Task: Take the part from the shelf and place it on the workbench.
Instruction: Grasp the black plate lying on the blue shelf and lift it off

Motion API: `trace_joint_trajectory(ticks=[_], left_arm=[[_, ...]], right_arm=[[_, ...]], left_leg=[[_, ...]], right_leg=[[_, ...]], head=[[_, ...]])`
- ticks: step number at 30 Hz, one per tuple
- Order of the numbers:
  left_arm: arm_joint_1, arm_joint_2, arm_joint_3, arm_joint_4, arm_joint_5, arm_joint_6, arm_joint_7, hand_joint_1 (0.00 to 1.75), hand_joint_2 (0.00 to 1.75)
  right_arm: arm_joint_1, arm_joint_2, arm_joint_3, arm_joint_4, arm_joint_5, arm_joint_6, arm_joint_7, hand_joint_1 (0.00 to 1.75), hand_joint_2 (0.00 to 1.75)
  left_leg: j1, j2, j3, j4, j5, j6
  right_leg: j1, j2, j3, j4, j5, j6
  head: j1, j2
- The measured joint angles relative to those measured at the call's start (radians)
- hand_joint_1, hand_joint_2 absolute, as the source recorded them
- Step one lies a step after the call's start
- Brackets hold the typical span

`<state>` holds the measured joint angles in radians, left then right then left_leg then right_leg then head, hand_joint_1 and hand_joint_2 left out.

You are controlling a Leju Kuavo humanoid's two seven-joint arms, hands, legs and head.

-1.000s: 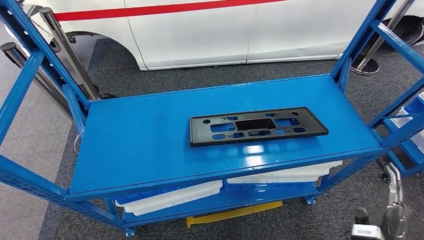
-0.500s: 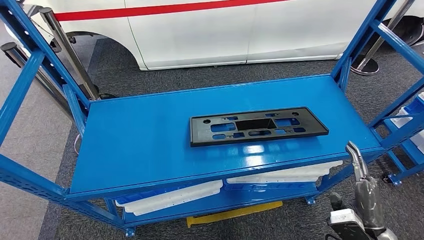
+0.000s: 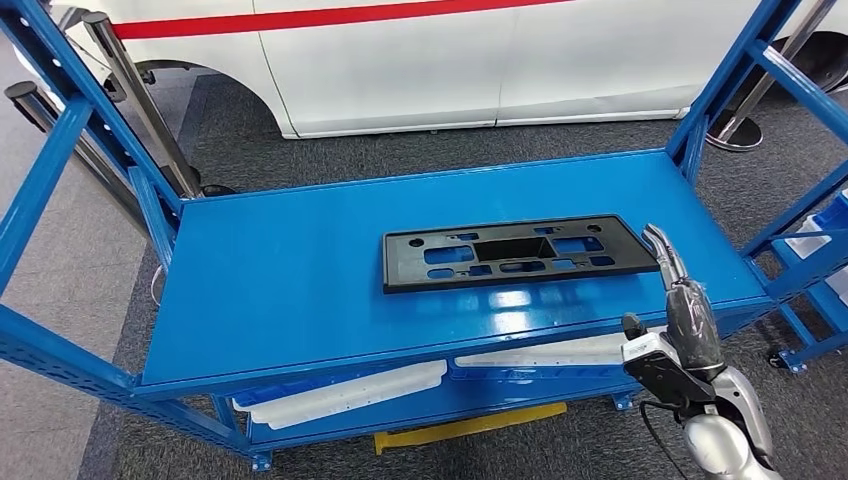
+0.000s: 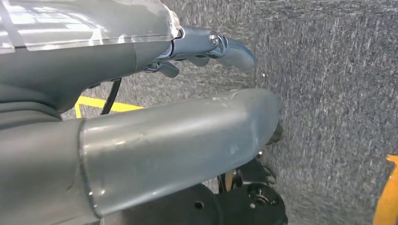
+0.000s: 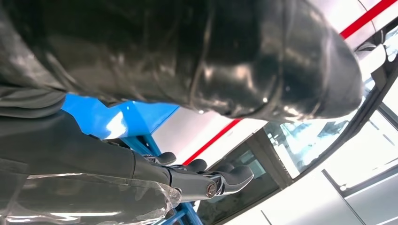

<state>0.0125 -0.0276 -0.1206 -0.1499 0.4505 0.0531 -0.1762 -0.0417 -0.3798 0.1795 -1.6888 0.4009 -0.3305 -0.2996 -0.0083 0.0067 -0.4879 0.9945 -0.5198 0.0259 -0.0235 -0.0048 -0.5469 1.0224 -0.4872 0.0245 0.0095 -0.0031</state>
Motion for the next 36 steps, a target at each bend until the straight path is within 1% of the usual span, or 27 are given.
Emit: trace_joint_trajectory(ticks=[3, 5, 9, 13, 16, 28, 31, 36], left_arm=[[0.0, 0.001, -0.001, 0.0, 0.001, 0.001, 0.003, 0.0, 0.0], [-0.001, 0.003, -0.001, 0.0, 0.004, 0.005, 0.017, 0.0, 0.0], [-0.014, 0.004, 0.0, 0.0, 0.028, 0.028, 0.079, 0.0, 0.0], [-0.023, 0.005, 0.005, 0.0, 0.051, 0.045, 0.124, 0.0, 0.0], [-0.024, 0.005, 0.008, 0.0, 0.059, 0.051, 0.139, 0.0, 0.0], [-0.025, 0.005, 0.005, 0.0, 0.035, 0.056, 0.145, 0.0, 0.0], [-0.024, 0.005, 0.005, 0.0, 0.033, 0.058, 0.146, 0.0, 0.0], [-0.023, 0.005, 0.003, 0.0, 0.032, 0.06, 0.15, 0.0, 0.0]], right_arm=[[-0.011, -0.003, 0.007, 0.012, -0.001, 0.003, 0.001, 0.0, 0.0], [-0.041, -0.004, 0.022, 0.029, -0.003, 0.018, 0.004, 0.0, 0.0], [-0.186, 0.004, 0.099, 0.127, -0.002, 0.066, 0.027, 0.0, 1.75], [-0.332, 0.038, 0.186, 0.262, 0.008, 0.092, 0.057, 0.0, 1.75], [-0.395, 0.066, 0.245, 0.337, 0.014, 0.099, 0.073, 0.0, 1.75], [-0.496, 0.15, 0.396, 0.465, 0.083, 0.123, 0.137, 0.0, 1.75], [-0.508, 0.161, 0.425, 0.485, 0.091, 0.126, 0.145, 0.0, 1.75], [-0.514, 0.165, 0.449, 0.512, 0.098, 0.139, 0.152, 0.0, 1.75]], left_leg=[[0.0, 0.0, -0.002, 0.0, 0.0, 0.0], [0.0, 0.001, -0.004, 0.0, 0.0, 0.0], [0.0, 0.005, -0.005, 0.0, 0.001, 0.0], [0.0, 0.004, -0.004, 0.0, 0.004, 0.0], [0.0, 0.003, -0.003, 0.0, 0.004, 0.0], [0.0, 0.002, -0.006, 0.001, 0.004, -0.001], [0.0, 0.002, -0.006, 0.001, 0.004, -0.001], [0.0, 0.002, -0.006, 0.001, 0.004, -0.001]], right_leg=[[0.0, 0.0, 0.0, 0.0, 0.0, 0.0], [0.0, 0.002, 0.0, 0.0, 0.0, 0.0], [0.0, 0.005, -0.002, 0.0, 0.003, 0.002], [0.0, 0.004, -0.002, 0.0, 0.004, 0.002], [0.0, 0.003, -0.002, 0.001, 0.005, 0.002], [0.0, 0.003, -0.005, 0.001, 0.005, 0.002], [0.0, 0.003, -0.005, 0.001, 0.005, 0.002], [0.0, 0.003, -0.005, 0.001, 0.005, 0.002]], head=[[0.0, 0.0], [0.0, 0.0], [0.0, 0.0], [0.0, 0.0], [0.0, 0.0], [0.0, 0.0], [0.0, 0.0], [0.0, 0.0]])
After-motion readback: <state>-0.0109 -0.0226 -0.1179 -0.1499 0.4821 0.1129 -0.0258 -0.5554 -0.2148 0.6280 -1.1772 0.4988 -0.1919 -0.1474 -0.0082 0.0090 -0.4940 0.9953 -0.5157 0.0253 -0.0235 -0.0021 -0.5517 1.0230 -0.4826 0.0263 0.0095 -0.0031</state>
